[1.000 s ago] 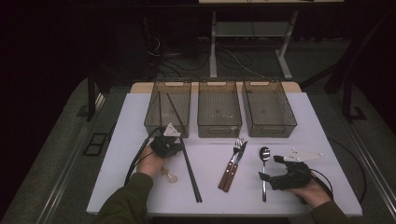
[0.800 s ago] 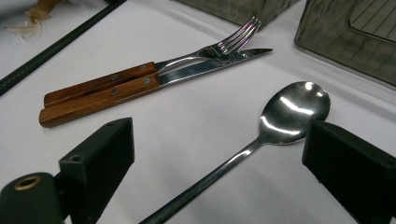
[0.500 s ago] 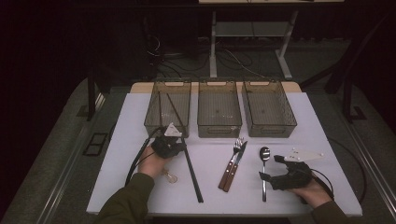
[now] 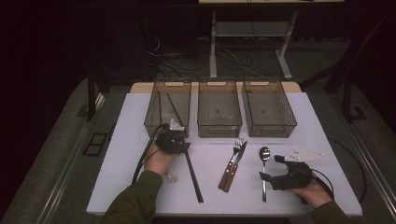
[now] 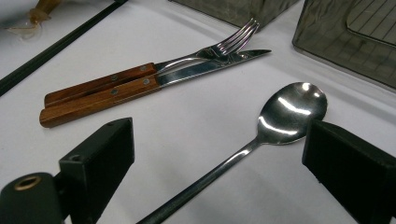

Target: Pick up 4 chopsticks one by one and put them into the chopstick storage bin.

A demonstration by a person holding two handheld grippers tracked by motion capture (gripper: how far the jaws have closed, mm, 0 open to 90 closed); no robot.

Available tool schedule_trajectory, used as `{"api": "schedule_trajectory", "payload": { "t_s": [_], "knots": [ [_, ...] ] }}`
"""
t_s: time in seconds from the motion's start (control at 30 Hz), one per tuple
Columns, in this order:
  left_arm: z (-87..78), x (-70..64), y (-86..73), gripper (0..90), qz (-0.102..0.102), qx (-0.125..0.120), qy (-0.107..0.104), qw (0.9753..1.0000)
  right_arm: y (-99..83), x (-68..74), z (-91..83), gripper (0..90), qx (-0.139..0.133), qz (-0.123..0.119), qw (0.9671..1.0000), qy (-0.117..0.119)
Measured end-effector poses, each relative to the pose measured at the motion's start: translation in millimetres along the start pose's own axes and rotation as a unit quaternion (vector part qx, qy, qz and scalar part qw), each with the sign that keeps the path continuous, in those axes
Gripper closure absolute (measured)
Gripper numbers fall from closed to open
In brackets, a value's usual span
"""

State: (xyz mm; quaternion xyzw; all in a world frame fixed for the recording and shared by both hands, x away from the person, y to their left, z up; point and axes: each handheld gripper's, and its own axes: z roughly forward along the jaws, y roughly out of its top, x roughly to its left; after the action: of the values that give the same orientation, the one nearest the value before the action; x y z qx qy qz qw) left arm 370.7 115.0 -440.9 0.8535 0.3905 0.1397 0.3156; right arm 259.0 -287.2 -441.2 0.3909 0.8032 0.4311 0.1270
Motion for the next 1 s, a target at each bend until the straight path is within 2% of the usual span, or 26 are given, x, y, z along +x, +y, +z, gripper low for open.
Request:
{"api": "schedule_trajectory", "payload": {
  "t_s": [0.1, 0.37, 0.67, 0.7, 0.8, 0.83, 1.0],
  "knots": [
    [0.9, 1.6, -0.9, 54.2, -0.007, 0.004, -0.005, 1.0000, -0.1, -0.2, -0.7, 8.8, 0.000, 0.001, 1.0000, 0.000],
    [1.6, 0.1, -1.3, 56.1, 0.000, 0.004, -0.003, 1.0000, 0.3, 0.9, 0.3, 8.9, 0.002, -0.001, 1.0000, -0.001],
    [0.9, -0.4, -1.4, 65.3, 0.009, 0.004, -0.013, 0.9999, 0.0, 0.8, 0.5, 8.9, 0.003, 0.000, 1.0000, -0.001],
    [0.8, 0.3, -1.2, 66.3, 0.015, 0.004, -0.015, 0.9998, 0.0, 0.8, 0.5, 8.8, 0.003, 0.000, 1.0000, -0.001],
    [1.2, -1.4, -1.5, 69.1, 0.013, 0.002, -0.017, 0.9998, 0.1, 0.7, 0.4, 8.9, 0.003, 0.000, 1.0000, -0.001],
    [0.9, -0.4, -1.1, 69.7, 0.020, 0.004, -0.018, 0.9996, 0.1, 0.8, 0.4, 8.9, 0.003, 0.000, 1.0000, -0.001],
    [1.0, 0.2, -1.4, 70.2, 0.020, 0.001, -0.022, 0.9996, 0.1, 0.8, 0.3, 8.8, 0.002, 0.000, 1.0000, -0.001]
  ]
}}
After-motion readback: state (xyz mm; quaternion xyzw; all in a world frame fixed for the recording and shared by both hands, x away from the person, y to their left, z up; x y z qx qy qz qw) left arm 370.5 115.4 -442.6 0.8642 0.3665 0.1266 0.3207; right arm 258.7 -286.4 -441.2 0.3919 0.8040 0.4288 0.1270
